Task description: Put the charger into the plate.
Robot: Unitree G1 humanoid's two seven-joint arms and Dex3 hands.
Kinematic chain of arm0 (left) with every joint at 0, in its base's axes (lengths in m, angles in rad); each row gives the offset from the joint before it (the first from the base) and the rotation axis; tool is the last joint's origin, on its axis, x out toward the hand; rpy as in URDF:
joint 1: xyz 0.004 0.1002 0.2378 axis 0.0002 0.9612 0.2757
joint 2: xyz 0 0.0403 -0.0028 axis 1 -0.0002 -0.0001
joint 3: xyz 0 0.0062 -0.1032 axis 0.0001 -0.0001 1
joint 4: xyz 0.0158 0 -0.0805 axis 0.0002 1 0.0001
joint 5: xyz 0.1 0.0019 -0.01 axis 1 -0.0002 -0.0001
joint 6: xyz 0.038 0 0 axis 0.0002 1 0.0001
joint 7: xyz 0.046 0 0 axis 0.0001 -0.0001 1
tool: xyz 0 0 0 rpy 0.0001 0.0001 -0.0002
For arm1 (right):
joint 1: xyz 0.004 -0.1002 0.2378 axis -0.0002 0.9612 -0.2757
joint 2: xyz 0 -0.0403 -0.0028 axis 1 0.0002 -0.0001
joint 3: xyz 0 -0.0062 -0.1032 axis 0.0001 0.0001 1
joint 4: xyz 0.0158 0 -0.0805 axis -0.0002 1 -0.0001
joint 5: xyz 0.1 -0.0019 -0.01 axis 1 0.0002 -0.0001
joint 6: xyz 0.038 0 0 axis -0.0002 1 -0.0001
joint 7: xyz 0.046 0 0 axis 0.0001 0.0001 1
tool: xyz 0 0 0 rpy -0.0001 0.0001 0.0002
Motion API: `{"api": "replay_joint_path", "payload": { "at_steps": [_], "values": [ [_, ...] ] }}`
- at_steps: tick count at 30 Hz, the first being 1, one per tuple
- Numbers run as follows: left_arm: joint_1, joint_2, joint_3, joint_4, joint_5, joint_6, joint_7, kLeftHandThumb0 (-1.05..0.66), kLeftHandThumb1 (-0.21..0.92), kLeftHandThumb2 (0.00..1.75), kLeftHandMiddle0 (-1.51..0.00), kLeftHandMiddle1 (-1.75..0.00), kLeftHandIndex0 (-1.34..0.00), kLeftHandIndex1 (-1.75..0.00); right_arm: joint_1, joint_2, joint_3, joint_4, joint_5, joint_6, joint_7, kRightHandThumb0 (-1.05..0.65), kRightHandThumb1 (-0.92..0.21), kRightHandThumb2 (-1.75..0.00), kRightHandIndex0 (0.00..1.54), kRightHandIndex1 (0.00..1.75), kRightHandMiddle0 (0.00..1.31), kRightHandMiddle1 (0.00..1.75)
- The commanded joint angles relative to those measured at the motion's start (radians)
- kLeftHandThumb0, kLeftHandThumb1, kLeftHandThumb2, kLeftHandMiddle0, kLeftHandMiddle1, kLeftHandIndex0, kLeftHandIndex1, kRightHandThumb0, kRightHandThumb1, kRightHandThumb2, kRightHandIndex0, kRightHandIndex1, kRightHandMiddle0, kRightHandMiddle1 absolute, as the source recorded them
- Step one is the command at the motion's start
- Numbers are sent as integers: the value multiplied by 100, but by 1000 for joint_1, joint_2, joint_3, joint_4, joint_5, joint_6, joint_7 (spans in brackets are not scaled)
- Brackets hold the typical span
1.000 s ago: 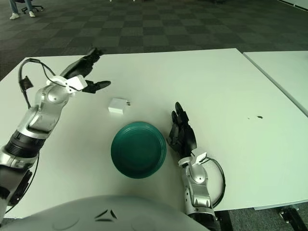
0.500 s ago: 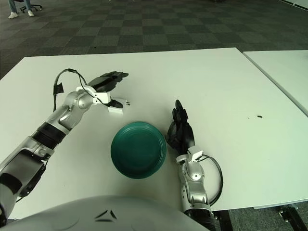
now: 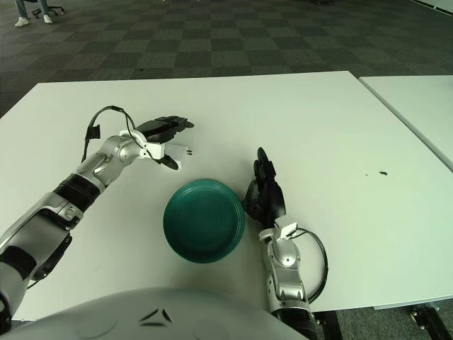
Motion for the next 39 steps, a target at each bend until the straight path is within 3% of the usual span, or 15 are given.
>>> {"api": "replay_joint_path", "payload": {
  "at_steps": [1,14,24,39],
  "values": [
    [-20,-21,-13,51,19,-30,29,-105,92,20,-18,-1,0,-83,73,21,25,63,-8,52,-6,-102,-92,-98,3,1,3,7],
    [-47,-58,-24,185,37,-71,49,-105,92,26,-17,0,0,-92,89,36,41,55,-19,37,-32,-101,-92,-97,6,1,3,10],
    [-43,-59,-37,192,79,-21,53,-105,92,24,-15,0,-1,-106,93,36,44,55,-16,48,-32,-101,-92,-99,5,0,0,13],
    [-45,-56,-52,210,123,30,75,-105,92,27,-15,0,-3,-109,96,35,42,68,-16,34,-33,-101,-92,-99,5,0,0,12]
  ]
}}
